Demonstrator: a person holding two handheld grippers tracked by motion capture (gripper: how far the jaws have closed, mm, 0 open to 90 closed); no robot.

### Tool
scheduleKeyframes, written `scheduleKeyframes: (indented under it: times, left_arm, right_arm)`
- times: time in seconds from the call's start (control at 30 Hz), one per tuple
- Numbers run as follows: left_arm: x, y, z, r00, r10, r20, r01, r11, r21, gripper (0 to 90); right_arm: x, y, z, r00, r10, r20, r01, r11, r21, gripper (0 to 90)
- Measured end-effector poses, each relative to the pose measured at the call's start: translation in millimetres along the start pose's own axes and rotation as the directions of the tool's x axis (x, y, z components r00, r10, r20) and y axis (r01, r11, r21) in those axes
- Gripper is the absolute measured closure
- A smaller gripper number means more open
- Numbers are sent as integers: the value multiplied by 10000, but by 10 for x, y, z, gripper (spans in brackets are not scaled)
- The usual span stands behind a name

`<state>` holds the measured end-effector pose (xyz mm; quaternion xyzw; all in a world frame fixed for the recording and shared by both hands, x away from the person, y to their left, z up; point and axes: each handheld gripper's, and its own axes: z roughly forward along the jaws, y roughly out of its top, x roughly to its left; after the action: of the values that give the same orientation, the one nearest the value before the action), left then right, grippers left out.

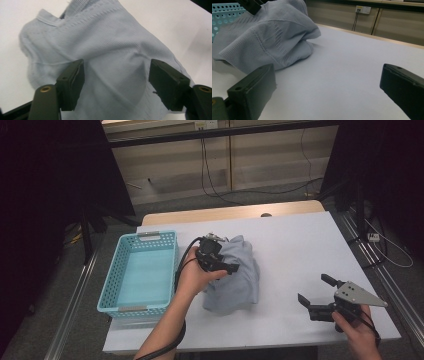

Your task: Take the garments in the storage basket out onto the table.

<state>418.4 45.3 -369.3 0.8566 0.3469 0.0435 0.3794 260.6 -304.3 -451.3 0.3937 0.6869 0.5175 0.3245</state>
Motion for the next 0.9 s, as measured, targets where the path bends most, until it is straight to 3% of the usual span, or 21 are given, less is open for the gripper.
scheduleKeyframes:
  times: [0.37, 0.43, 0.53, 0.57, 0.6, 0.67, 0.73, 0.77, 0.83, 0.9]
  left_arm:
    - [203, -94, -150, 9989, -443, -155, 444, 9990, 9, 236]
    - [300, -103, -195, 9954, -852, -438, 839, 9960, -301, 234]
    - [378, -93, -226, 9926, -1012, -676, 989, 9944, -364, 236]
    - [451, -76, -218, 9876, -1308, -866, 1267, 9906, -506, 238]
    - [451, -76, -218, 9876, -1308, -866, 1267, 9906, -506, 238]
    - [543, -49, -149, 9790, -1633, -1224, 1584, 9862, -487, 248]
    - [599, -27, -98, 9715, -1994, -1278, 1923, 9791, -658, 254]
    - [599, -27, -98, 9715, -1994, -1278, 1923, 9791, -658, 262]
    - [679, 27, -42, 9611, -2399, -1371, 2281, 9689, -964, 269]
    - [719, 65, 10, 9562, -2504, -1514, 2374, 9664, -985, 266]
  right_arm:
    - [-16, 55, 128, 9998, 201, 62, -203, 9992, 348, 4]
    - [3, 77, 192, 9999, 128, -78, -125, 9994, 333, 5]
    - [17, 82, 247, 9997, 16, -243, -7, 9993, 369, 5]
    - [17, 81, 260, 9996, 2, -269, 9, 9992, 402, 5]
    - [17, 81, 260, 9996, 2, -269, 9, 9992, 402, 5]
    - [10, 69, 288, 9992, 36, -397, -19, 9991, 427, 5]
    - [6, 69, 291, 9989, 9, -467, 12, 9990, 449, 6]
    - [3, 72, 289, 9988, -12, -487, 34, 9990, 442, 6]
    - [-7, 80, 287, 9988, -24, -488, 43, 9993, 375, 5]
    - [-15, 81, 303, 9986, 0, -528, 19, 9994, 354, 5]
